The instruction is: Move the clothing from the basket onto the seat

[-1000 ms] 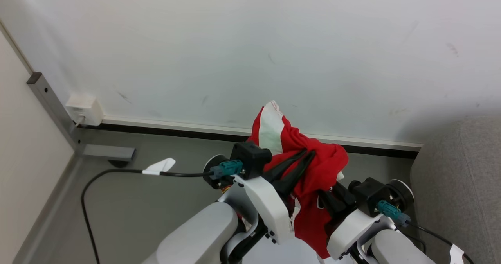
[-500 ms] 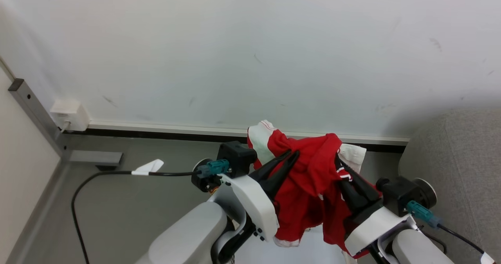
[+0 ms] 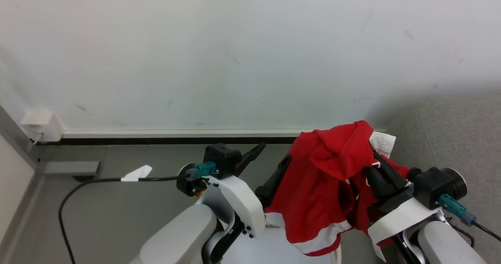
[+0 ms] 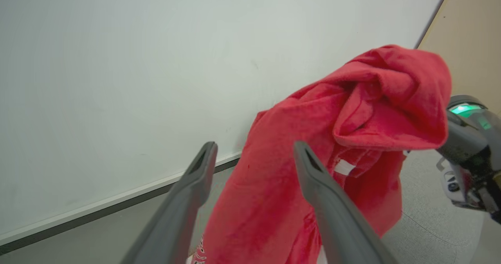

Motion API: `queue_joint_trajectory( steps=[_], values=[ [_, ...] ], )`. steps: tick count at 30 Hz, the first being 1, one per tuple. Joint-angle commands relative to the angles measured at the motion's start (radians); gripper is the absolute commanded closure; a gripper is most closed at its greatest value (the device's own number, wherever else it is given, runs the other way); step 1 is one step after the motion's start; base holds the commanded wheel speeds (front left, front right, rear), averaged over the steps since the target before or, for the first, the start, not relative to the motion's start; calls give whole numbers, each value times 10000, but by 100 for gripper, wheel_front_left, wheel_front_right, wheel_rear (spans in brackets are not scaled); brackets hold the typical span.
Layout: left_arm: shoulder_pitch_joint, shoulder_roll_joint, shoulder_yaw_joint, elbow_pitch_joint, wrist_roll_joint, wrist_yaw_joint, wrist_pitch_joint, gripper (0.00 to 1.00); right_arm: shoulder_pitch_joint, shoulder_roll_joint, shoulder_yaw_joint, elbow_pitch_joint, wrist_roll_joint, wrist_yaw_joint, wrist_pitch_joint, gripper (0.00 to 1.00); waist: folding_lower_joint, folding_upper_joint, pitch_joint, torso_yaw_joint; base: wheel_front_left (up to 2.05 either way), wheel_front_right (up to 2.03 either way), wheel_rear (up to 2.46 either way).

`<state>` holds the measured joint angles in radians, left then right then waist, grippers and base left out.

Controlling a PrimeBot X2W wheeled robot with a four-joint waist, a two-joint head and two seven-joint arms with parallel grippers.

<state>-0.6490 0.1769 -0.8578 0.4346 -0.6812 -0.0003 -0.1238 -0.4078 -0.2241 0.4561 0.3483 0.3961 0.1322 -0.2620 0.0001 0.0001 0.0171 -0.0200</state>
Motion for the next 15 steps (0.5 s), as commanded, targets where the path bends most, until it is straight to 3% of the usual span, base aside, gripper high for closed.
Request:
queue_joint_trajectory(
  steps=[1, 15],
  values=[
    [139, 100, -14, -14, 4, 11, -69, 0, -60, -149, -60, -181, 6, -29, -42, 100, -1, -1, 42, -283, 0, 0, 0],
    [285, 445, 1, -435, 115, 115, -361, 0, 159, -734, -1197, -1241, -274, -29, -42, 100, -1, -1, 182, -1918, 0, 0, 0]
  ],
)
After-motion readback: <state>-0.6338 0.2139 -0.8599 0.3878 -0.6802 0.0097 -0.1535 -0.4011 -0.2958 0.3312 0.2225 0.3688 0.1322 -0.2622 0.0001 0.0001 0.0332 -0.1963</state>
